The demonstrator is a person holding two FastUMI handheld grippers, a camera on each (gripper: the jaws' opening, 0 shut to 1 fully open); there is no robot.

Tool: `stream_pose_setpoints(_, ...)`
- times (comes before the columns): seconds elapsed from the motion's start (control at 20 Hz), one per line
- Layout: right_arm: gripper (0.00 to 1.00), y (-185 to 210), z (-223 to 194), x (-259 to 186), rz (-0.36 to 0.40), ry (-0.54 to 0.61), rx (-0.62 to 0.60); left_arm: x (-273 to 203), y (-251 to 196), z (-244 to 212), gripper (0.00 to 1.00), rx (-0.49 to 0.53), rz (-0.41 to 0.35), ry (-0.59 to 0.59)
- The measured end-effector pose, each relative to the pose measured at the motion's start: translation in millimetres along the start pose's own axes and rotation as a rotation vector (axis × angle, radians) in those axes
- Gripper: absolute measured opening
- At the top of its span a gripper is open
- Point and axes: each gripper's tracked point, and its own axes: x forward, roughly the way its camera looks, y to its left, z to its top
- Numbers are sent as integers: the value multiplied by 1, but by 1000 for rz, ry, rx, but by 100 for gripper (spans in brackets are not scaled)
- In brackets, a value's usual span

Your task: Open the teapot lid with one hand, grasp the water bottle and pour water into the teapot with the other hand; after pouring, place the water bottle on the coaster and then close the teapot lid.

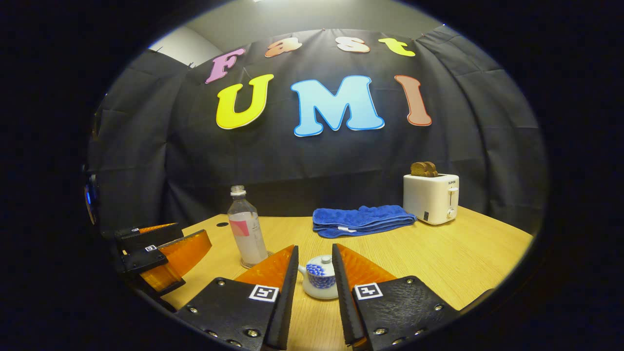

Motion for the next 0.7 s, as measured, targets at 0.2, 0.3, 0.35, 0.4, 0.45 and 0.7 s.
stream_pose_setpoints(0.2, 42, 10, -8, -16, 4, -11, -11, -22, -7, -2, 100, -5, 17, -11)
stream_pose_setpoints(0.3, 42, 12, -15, -21, -1, -8, -6, -31, -7, -7, 100, -7, 35, -11)
stream_pose_setpoints(0.35, 42, 11, -19, -22, -4, -4, 0, -33, -9, -10, 100, -12, 37, -9)
stream_pose_setpoints(0.4, 42, 10, -22, -24, -10, 0, 4, -35, -11, -12, 100, -15, 40, -13)
stream_pose_setpoints(0.45, 42, 9, -23, -25, -17, 0, 5, -37, -11, -13, 100, -14, 43, -16)
stream_pose_setpoints(0.7, 42, 2, -32, -25, -55, -4, -11, -36, -11, -25, 100, -1, 63, -10)
